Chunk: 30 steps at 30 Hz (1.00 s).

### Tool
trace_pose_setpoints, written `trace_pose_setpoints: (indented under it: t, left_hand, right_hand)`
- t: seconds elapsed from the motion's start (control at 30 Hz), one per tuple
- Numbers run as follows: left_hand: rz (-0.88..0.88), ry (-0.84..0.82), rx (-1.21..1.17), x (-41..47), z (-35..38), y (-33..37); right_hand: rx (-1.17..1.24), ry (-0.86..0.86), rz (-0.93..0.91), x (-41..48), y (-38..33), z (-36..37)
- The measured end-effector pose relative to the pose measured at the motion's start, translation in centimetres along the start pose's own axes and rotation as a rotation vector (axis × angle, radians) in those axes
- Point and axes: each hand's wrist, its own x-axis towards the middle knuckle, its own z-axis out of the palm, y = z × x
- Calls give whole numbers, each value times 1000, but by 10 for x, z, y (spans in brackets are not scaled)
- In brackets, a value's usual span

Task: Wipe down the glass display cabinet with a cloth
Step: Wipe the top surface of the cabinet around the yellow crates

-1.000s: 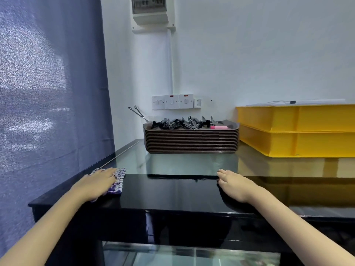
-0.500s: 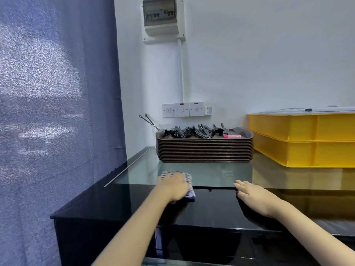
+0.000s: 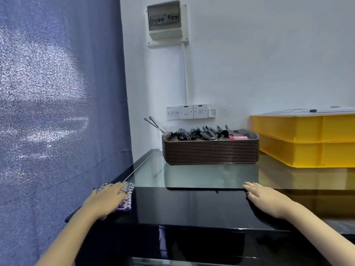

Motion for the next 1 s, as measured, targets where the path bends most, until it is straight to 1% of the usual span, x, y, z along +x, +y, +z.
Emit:
trace_pose_setpoints:
  t: [0.1,0.13,0.17,0.33,0.4,0.47,0.53,0.57,0.63,0.7,0.77,0.8,0.83,0.9,0.93,1.0]
  left_hand:
    - [-81,53,43,5,-2,26]
    - [-72,49,53,4,-1,43]
    - [-28,46,50,0,3,65]
    - [367,66,-5,-45,26,194]
    - [476,68,-11,-60,31,221]
    - [496,21,-47,-63,33,219]
    - [453,-18,-61,-53,32,195]
    - [402,-25,-65,-45,29,178]
    - [246,-7,-67,-25,21,134]
    - [41,48,-32,-7,12,86]
    - [-139,60,10,2,8,64]
    - [-191,65,29,4,8,64]
    - [-220,71,46,4,8,72]
    - [-206,77,61,-3,9,106]
    - [-163,81,47,-9,10,128]
    - [-19,86,14,-28,16,176]
  right_hand:
    - [15,10,15,-2,-2,-2]
    - [18,11,15,-2,-3,-2]
    - [20,14,9,-3,-4,-2]
    - [95,21,-5,-5,-2,-7]
    - [120,24,-3,-5,1,-7]
    - [138,33,-12,-4,4,-5]
    - [154,39,-25,-3,7,-4]
    - [157,42,-34,-2,8,-3]
    - [158,43,-51,-1,10,-1]
    - [152,48,-63,1,7,0]
    - [136,57,-81,2,7,1]
    - [132,61,-87,3,6,1]
    - [131,62,-91,4,6,2]
    - [136,65,-92,5,7,3]
    - [142,68,-94,6,8,3]
    - [149,59,-116,6,8,0]
